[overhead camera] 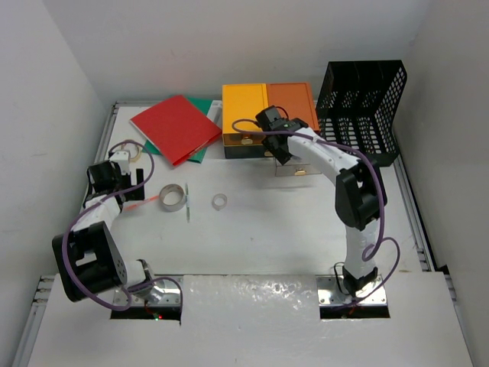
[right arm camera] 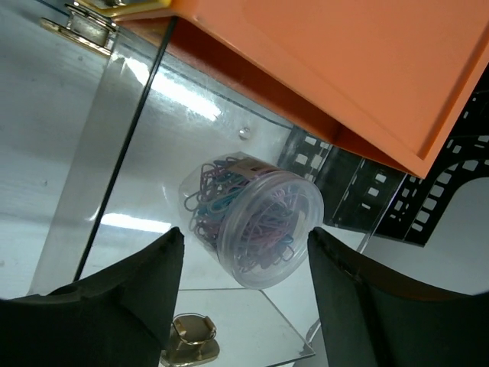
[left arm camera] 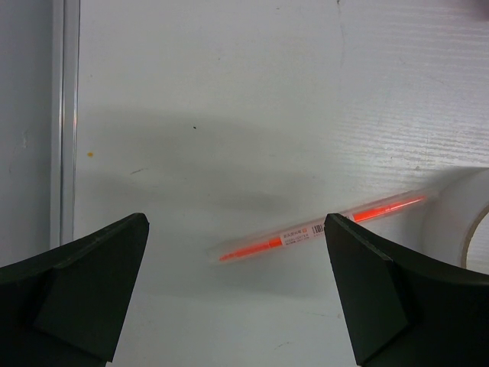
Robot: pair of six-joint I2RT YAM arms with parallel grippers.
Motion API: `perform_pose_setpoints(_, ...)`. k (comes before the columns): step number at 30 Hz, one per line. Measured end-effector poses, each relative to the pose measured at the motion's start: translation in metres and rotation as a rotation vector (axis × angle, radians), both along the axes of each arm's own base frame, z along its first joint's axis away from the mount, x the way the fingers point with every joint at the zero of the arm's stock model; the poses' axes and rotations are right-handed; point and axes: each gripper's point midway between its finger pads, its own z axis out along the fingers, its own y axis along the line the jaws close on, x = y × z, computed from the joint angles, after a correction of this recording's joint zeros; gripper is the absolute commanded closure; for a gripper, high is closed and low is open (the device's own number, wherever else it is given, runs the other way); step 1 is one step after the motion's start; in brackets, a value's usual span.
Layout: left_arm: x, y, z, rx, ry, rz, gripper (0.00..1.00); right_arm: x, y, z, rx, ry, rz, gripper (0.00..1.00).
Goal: Organize the desk
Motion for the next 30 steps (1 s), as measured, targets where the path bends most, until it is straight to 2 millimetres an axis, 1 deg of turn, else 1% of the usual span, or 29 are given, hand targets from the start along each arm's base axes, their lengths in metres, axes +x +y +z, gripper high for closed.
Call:
perform_pose_setpoints(10, 0.0, 0.0, -0.002, -0.002, 0.006, 0.0, 0.01, -0.001, 0.009, 0.002, 0.033, 0.008, 0.017, 0.29)
perform_pose_setpoints(12, 0.0, 0.0, -0.002, -0.003, 0.008, 0.001, 0.01, -0.001, 0.012, 0.007, 0.051, 0.0, 0.025, 0.28)
perform_pose_setpoints(15, 0.0, 0.0, -0.003, -0.003, 0.009, 0.001, 0.01, 0.0, 0.017, 0.029, 0.104, -0.051, 0.035, 0.27)
perform_pose_setpoints(17, 0.0, 0.0, -0.003, -0.004, 0.01, 0.001, 0.01, -0.001, 0.02, 0.054, 0.179, -0.118, 0.036, 0.28)
perform_pose_setpoints(20, 0.0, 0.0, -0.003, -0.004, 0.012, 0.001, 0.01, -0.02, 0.016, 0.089, 0.35, -0.212, 0.036, 0.32)
perform_pose_setpoints(21, 0.0, 0.0, -0.004, -0.004, 0.012, 0.001, 0.01, -0.028, 0.011, 0.1, 0.418, -0.251, 0.029, 0.34)
perform_pose_setpoints(22, 0.0, 0.0, -0.004, -0.004, 0.013, 0.001, 0.01, -0.036, 0.004, 0.109, 0.469, -0.279, 0.018, 0.4)
perform_pose_setpoints(24, 0.0, 0.0, -0.004, -0.004, 0.013, 0.001, 0.01, -0.051, -0.01, 0.116, 0.542, -0.323, -0.011, 0.5)
perform_pose_setpoints(25, 0.0, 0.0, -0.004, -0.005, 0.013, 0.001, 0.01, -0.057, -0.017, 0.116, 0.562, -0.334, -0.029, 0.61)
perform_pose_setpoints(26, 0.0, 0.0, -0.004, -0.004, 0.013, 0.001, 0.01, -0.066, -0.022, 0.111, 0.588, -0.339, -0.045, 0.63)
perform_pose_setpoints(28, -0.001, 0.0, -0.004, -0.006, 0.015, 0.0, 0.01, -0.079, -0.021, 0.097, 0.643, -0.338, -0.061, 0.63)
perform_pose_setpoints(29, -0.001, 0.0, -0.004, -0.006, 0.016, 0.0, 0.01, -0.088, -0.02, 0.083, 0.665, -0.324, -0.068, 0.59)
perform_pose_setpoints(30, -0.001, 0.0, -0.004, -0.007, 0.017, 0.0, 0.01, -0.099, -0.02, 0.064, 0.671, -0.291, -0.081, 0.55)
